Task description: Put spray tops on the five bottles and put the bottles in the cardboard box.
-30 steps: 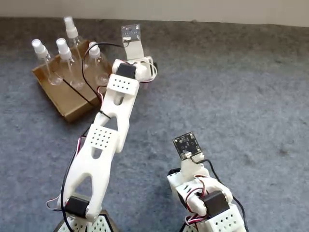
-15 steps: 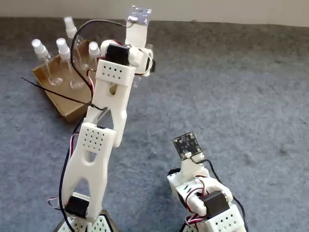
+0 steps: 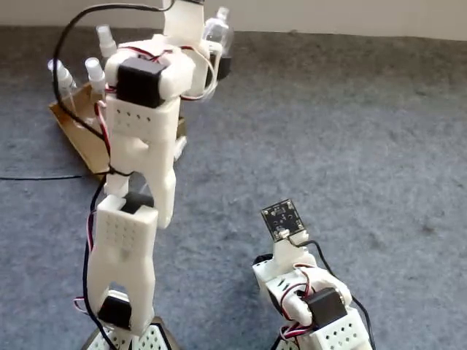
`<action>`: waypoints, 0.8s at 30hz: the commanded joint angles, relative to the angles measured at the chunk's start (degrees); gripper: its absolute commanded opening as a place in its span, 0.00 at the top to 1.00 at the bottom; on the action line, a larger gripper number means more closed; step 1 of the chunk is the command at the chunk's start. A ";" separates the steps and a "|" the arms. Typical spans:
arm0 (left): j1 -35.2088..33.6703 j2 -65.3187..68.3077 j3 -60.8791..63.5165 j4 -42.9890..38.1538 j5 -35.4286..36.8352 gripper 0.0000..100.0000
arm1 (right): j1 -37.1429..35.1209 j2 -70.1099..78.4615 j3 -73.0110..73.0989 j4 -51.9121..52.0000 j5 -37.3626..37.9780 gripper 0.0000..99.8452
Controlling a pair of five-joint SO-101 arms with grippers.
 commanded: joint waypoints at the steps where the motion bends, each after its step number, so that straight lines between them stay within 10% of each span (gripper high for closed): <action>1: 1.27 -9.01 -2.07 0.44 -0.53 0.96 | 0.75 -0.75 8.04 0.13 0.62 0.99; 24: 0.92 -59.47 74.07 0.09 -0.97 0.96 | 0.75 -0.75 8.04 0.13 0.62 0.99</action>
